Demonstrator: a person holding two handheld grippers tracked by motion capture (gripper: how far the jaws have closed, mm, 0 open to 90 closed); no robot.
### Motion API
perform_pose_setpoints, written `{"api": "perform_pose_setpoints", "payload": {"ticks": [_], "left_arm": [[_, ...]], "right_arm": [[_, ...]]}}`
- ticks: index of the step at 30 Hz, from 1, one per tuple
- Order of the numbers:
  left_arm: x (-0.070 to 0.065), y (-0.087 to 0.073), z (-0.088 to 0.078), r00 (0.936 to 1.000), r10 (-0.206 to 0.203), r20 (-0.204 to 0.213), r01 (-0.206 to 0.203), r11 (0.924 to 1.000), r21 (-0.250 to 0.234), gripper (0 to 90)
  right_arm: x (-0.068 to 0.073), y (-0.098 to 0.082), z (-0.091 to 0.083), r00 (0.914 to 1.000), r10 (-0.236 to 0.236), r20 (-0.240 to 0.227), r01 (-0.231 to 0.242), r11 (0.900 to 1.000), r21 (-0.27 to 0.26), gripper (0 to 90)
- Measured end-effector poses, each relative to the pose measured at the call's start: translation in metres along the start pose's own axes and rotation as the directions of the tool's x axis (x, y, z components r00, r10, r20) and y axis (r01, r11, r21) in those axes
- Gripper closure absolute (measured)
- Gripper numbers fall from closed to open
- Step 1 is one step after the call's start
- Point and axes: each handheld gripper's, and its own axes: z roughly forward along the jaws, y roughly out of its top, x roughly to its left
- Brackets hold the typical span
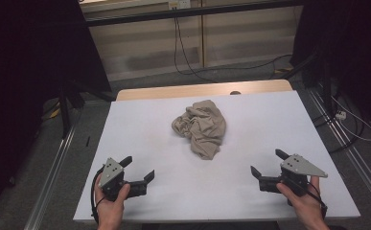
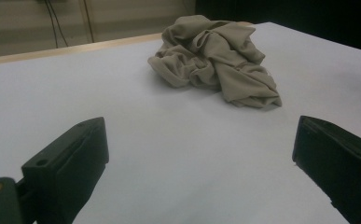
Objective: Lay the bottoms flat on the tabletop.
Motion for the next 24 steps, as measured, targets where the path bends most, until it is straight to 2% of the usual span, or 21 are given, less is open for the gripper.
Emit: {"api": "perform_pose_setpoints", "payload": {"ticks": [4, 8, 12, 14, 19, 24], "left_arm": [[-0.002, 0.0, -0.001, 1.0, 0.004, 0.002, -0.004, 0.9999, 0.014, 3.7], [-0.005, 0.001, -0.004, 0.9995, 0.017, 0.026, -0.018, 0.9991, 0.037, 4.5], [-0.007, 0.002, -0.006, 0.9986, 0.03, 0.044, -0.033, 0.9984, 0.046, 4.7], [-0.008, 0.002, -0.004, 0.9986, 0.026, 0.046, -0.029, 0.9984, 0.048, 5.3], [-0.01, 0.0, 0.001, 0.9987, 0.027, 0.045, -0.029, 0.9983, 0.05, 5.2], [-0.013, 0.0, 0.006, 0.9963, 0.038, 0.077, -0.043, 0.9967, 0.069, 5.1]], "right_arm": [[0.004, 0.001, 0.002, 0.9999, 0.01, -0.012, -0.01, 1.0, 0.011, 1.2], [0.01, 0.003, 0.005, 0.9994, -0.024, -0.025, 0.024, 1.0, 0.017, 1.8], [0.011, 0.003, 0.007, 0.9991, -0.021, -0.036, 0.022, 1.0, 0.022, 1.9], [0.012, 0.003, 0.009, 0.9981, -0.019, -0.059, 0.021, 0.999, 0.029, 1.9], [0.015, 0.003, 0.008, 0.9968, -0.024, -0.076, 0.026, 0.999, 0.026, 2.1], [0.021, 0.003, 0.012, 0.994, -0.037, -0.103, 0.041, 0.998, 0.037, 2.1]]}}
